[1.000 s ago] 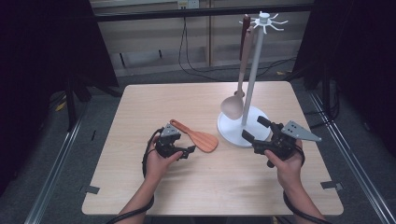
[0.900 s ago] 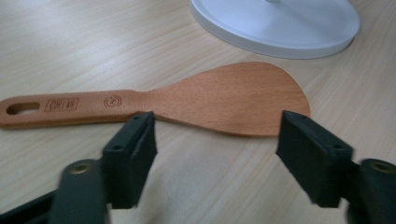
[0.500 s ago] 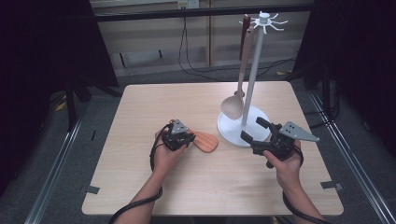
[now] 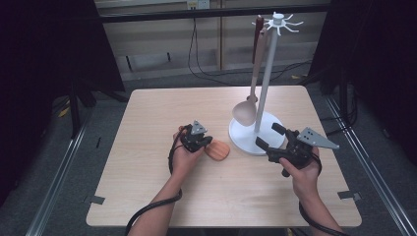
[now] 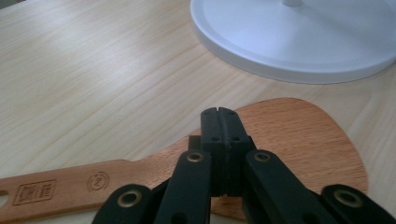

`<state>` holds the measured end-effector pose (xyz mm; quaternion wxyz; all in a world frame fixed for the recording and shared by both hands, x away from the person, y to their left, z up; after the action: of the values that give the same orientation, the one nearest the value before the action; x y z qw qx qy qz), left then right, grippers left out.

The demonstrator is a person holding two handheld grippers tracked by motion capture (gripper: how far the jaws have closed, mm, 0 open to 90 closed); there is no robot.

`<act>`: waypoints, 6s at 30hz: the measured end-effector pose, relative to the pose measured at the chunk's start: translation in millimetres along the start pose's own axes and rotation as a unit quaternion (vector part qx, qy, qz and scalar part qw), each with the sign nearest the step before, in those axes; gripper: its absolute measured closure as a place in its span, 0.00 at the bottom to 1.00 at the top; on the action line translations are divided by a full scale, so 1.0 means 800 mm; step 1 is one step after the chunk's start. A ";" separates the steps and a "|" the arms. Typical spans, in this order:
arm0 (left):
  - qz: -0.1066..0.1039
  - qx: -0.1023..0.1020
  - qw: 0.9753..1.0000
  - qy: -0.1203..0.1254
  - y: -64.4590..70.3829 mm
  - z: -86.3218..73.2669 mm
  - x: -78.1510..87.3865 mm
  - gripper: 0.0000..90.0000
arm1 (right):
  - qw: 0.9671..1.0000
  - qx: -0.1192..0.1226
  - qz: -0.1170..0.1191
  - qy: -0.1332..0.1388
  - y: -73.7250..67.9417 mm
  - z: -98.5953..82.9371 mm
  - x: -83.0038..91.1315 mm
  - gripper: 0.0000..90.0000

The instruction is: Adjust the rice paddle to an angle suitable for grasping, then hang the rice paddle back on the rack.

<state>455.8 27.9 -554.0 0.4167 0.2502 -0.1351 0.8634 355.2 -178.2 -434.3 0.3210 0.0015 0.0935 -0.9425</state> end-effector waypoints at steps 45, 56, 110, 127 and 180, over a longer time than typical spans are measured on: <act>0.025 0.025 0.999 -0.038 -0.033 -0.011 -0.018 1.00 | 1.000 -0.009 -0.001 0.008 0.005 0.006 0.006 0.14; -0.005 0.042 0.999 -0.020 0.014 -0.029 0.012 1.00 | 1.000 -0.005 0.003 0.002 -0.003 0.004 0.003 0.14; 0.043 0.063 0.997 -0.020 0.003 -0.048 0.053 1.00 | 1.000 0.002 0.011 -0.009 -0.015 -0.003 -0.005 0.14; 0.014 0.074 0.997 -0.008 0.065 -0.035 0.039 0.95 | 0.999 0.011 0.004 -0.048 -0.017 -0.018 -0.008 0.15; 0.034 0.113 0.993 0.016 -0.004 -0.061 0.118 0.11 | 0.931 0.045 0.049 -0.360 -0.092 -0.142 -0.096 0.29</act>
<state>392.8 112.5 -543.4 0.3581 0.2775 -0.0384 0.8906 365.4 -54.5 -528.2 0.3785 -0.3186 -0.0713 -0.8661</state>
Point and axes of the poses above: each handheld gripper's, and its own axes: x roughly backward along the jaws, z roughly out of its top, y roughly to its right, the point moved 9 cm from there along -x, roughly forward along the jaws, and after that the axes turned 5 degrees about y, right-handed, at the moved point
